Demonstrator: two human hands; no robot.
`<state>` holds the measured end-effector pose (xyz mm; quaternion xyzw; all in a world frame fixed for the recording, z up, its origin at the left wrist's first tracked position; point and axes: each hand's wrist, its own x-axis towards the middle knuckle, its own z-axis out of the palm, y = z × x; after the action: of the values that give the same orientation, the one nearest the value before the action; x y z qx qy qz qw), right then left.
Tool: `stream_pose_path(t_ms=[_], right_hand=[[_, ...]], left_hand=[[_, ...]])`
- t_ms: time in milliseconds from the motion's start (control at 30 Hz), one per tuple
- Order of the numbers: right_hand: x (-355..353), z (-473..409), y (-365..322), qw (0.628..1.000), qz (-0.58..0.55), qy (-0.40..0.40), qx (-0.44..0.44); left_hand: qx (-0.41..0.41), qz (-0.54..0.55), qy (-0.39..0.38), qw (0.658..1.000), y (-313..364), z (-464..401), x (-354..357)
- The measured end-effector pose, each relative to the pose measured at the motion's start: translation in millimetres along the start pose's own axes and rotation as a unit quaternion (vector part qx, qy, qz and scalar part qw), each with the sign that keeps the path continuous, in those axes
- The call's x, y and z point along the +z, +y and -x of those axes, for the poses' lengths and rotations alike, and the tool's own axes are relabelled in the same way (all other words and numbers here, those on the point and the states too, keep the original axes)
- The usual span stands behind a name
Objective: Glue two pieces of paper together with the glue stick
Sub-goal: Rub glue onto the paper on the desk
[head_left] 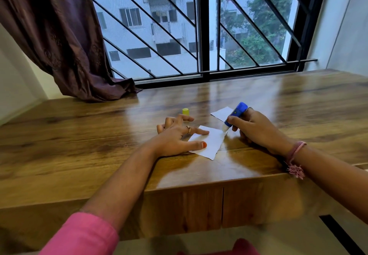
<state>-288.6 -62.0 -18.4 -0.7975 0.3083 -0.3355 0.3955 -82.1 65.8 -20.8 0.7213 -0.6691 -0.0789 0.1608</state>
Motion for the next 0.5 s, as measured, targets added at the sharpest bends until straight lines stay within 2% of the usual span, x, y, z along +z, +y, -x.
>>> stream_pose_path(t_ms=[367, 500], right_hand=[[2.2, 0.5, -2.6, 0.993, 0.107, -0.003, -0.041], [1.0, -0.1, -2.3, 0.994, 0.105, 0.003, -0.039]], left_hand=[[-0.010, 0.000, -0.006, 1.000, -0.2, -1.3, -0.4], [-0.008, 0.003, -0.008, 1.000, 0.3, -1.0, -0.6]])
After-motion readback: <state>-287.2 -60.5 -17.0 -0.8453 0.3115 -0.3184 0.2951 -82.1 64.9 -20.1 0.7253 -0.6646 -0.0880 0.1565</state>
